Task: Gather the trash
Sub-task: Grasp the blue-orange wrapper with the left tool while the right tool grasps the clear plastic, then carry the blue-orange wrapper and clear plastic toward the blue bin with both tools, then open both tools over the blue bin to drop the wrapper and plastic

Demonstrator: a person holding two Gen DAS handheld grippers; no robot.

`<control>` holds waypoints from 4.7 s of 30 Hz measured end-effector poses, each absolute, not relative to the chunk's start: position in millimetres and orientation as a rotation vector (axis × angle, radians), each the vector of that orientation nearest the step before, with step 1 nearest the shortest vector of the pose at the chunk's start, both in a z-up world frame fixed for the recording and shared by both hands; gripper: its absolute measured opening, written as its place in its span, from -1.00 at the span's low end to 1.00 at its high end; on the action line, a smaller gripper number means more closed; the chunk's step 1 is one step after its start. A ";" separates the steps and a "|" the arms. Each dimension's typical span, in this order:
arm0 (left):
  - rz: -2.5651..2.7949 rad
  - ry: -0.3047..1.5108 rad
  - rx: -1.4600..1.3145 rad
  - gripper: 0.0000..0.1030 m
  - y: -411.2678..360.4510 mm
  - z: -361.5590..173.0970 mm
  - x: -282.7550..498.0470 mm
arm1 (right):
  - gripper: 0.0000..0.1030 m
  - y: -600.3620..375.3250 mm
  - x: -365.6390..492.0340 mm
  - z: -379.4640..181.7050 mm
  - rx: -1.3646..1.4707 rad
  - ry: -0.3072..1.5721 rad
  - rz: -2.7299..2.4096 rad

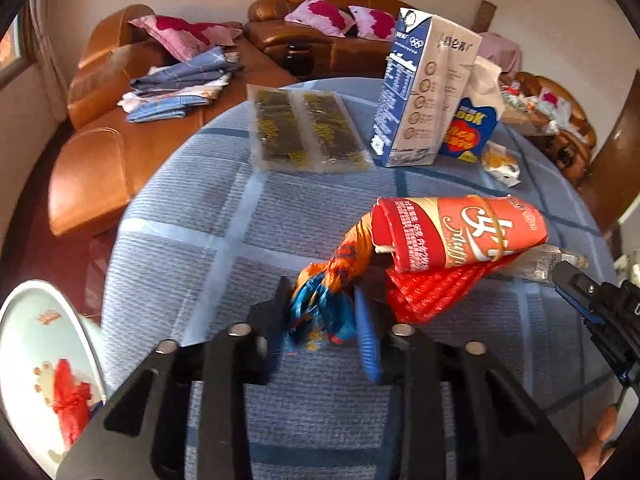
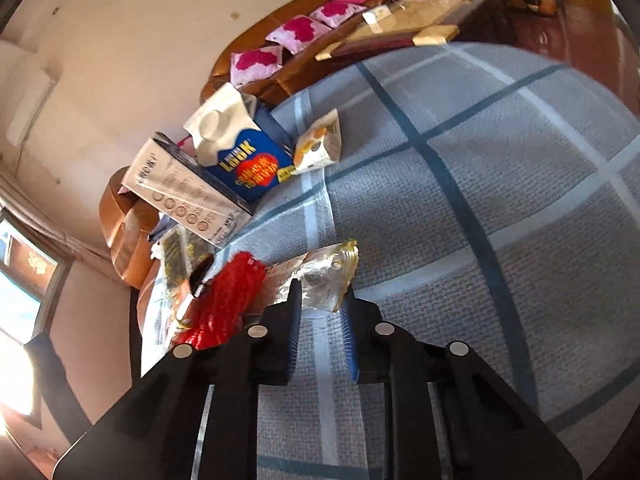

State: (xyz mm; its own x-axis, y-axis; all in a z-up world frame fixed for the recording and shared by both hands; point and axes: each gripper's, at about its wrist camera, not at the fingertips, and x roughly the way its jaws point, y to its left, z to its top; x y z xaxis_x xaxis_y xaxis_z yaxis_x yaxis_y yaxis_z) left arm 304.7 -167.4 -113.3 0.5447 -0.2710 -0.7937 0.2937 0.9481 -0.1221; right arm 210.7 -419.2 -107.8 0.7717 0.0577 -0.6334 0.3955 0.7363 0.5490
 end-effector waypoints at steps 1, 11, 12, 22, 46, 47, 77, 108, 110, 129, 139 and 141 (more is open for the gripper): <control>-0.336 0.938 0.019 -0.45 -165.7 -113.1 303.9 | -0.72 -418.4 206.4 -103.9 0.723 0.665 -0.198; -0.325 0.896 -0.023 -0.49 -139.4 -92.9 264.4 | -0.90 -419.0 168.9 -79.3 0.679 0.580 -0.204; -0.319 0.890 -0.023 -0.49 -136.3 -90.3 259.6 | -0.90 -419.0 163.8 -78.1 0.677 0.575 -0.204; -0.299 0.818 -0.014 -0.49 -119.8 -62.7 223.5 | -0.92 -411.9 126.8 -70.2 0.650 0.548 -0.187; -0.232 0.718 -0.047 -0.49 -64.4 -33.2 137.1 | -0.92 -352.8 60.4 -37.9 0.500 0.497 -0.093; -0.224 0.713 -0.046 -0.49 -60.2 -32.8 134.2 | -0.92 -347.3 58.7 -37.1 0.491 0.497 -0.084; -0.054 0.689 -0.098 -0.49 44.7 -31.4 89.2 | -0.92 -216.8 57.8 -27.9 0.316 0.535 0.164; 0.126 0.760 -0.170 -0.49 117.1 -67.9 143.7 | -0.92 -109.8 154.9 -52.8 0.123 0.632 0.301; 0.136 0.769 -0.167 -0.49 117.5 -70.8 150.7 | -0.92 -103.1 165.6 -56.7 0.106 0.649 0.317; 0.174 0.855 -0.115 -0.18 107.7 -99.2 193.4 | -0.29 -93.3 220.5 -88.2 0.089 0.787 0.389; 0.232 0.822 -0.078 0.54 100.8 -86.8 185.7 | 0.13 -141.8 204.1 -68.5 0.215 0.711 0.307; 0.228 0.815 -0.076 0.60 97.7 -83.5 181.8 | 0.15 -148.2 199.1 -66.2 0.225 0.699 0.292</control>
State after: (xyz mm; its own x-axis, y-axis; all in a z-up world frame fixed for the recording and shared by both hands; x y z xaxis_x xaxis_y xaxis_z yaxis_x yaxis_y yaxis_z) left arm 181.8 97.7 -83.5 0.6632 0.1725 -0.7283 -0.2310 0.9728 0.0200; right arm 199.1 -148.2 -66.2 0.7276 0.3369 -0.5976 -0.1874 0.9356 0.2993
